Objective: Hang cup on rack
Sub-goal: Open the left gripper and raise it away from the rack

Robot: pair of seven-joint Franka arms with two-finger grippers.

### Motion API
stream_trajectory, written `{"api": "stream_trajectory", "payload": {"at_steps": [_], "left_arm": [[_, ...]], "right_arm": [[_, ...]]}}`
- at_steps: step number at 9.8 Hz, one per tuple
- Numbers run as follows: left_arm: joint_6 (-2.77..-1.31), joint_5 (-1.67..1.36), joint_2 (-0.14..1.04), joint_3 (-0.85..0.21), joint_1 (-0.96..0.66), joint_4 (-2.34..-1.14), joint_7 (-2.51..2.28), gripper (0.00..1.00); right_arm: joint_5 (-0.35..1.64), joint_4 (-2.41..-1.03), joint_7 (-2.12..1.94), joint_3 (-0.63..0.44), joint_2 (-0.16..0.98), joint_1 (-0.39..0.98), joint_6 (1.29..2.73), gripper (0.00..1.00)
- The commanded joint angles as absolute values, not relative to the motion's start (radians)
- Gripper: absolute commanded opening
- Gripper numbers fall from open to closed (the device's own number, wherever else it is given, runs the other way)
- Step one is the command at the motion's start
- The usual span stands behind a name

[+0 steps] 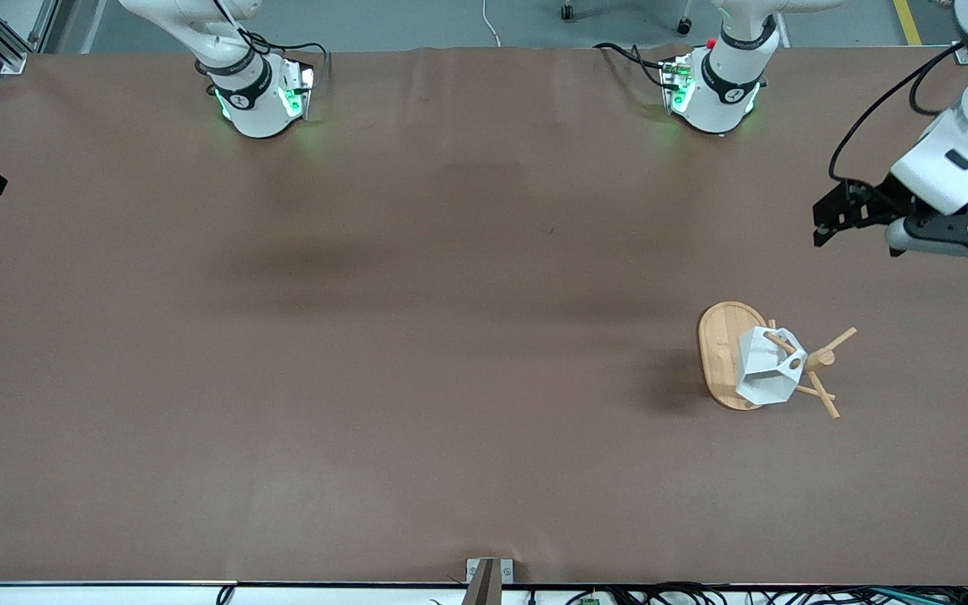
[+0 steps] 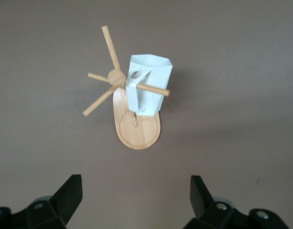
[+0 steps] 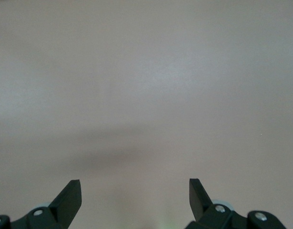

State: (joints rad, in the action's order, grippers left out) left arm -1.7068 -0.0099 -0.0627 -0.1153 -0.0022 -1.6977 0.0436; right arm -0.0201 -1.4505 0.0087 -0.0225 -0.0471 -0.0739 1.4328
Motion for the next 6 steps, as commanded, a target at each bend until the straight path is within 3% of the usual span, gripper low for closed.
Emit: {"api": "stream_trajectory", "payload": {"at_steps": [1, 6], "left_arm": [[-1.626, 0.017, -0.086, -0.118, -0.005, -1.709, 0.023, 1.00], [-1.543, 0.063, -0.086, -0.120, -0.003, -1.657, 0.023, 1.00]], "right_arm": [[-0.031, -1.437, 0.021, -0.018, -0.041, -0.078, 1.428, 1.00], [-0.031, -1.437, 0.021, -0.017, -0.038, -0.078, 1.428, 1.00]]}}
